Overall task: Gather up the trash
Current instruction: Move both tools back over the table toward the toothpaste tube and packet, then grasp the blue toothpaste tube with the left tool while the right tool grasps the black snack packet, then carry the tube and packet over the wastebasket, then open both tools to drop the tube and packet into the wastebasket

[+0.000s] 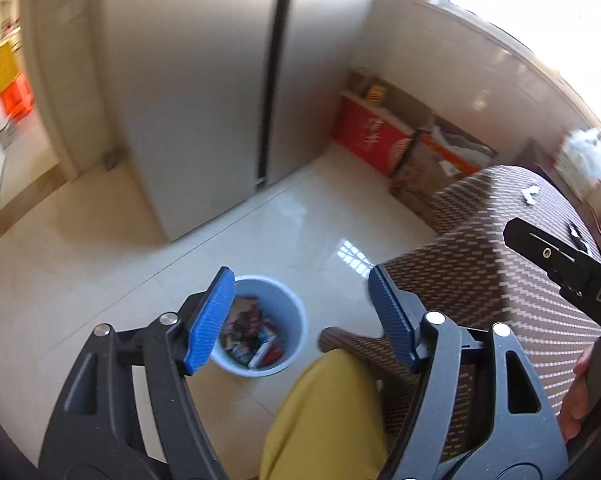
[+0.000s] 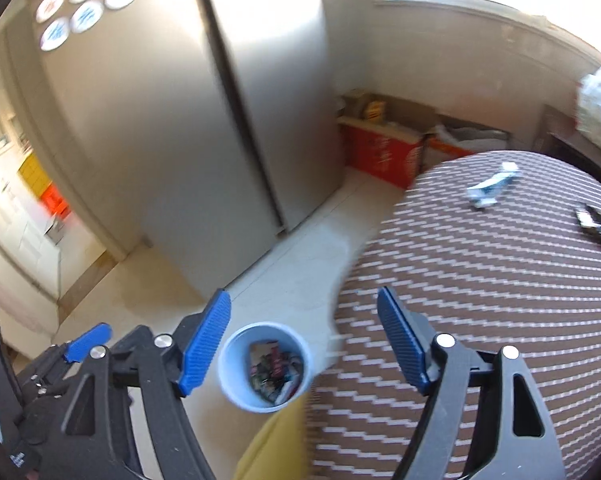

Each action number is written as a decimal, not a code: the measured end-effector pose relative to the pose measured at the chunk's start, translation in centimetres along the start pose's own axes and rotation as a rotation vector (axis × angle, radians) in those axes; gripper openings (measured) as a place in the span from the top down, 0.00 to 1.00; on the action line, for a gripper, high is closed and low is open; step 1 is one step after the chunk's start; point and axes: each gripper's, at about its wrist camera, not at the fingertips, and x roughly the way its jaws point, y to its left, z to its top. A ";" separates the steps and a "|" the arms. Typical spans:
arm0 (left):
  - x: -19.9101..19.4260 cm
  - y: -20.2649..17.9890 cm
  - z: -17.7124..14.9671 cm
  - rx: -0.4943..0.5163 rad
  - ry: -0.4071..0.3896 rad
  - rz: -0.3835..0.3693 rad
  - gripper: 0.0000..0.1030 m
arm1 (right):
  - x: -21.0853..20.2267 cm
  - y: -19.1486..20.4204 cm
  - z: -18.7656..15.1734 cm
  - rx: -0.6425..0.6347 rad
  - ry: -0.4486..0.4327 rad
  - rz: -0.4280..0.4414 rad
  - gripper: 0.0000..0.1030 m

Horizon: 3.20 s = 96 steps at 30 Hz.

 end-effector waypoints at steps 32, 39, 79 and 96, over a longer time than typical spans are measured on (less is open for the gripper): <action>9.1 -27.6 7.5 0.432 0.082 -0.210 0.17 | 4.0 -31.0 5.4 0.363 0.012 -0.454 0.17; 14.0 -31.0 8.4 0.466 0.126 -0.197 0.17 | 2.2 -31.7 4.2 0.401 -0.042 -0.415 0.41; 3.7 -14.8 6.7 0.346 -0.133 -0.063 0.87 | -1.5 -18.2 5.5 0.161 -0.168 -0.078 0.96; 3.6 -1.3 0.4 0.206 -0.022 0.050 0.82 | 2.1 1.2 3.2 -0.122 -0.023 0.132 0.96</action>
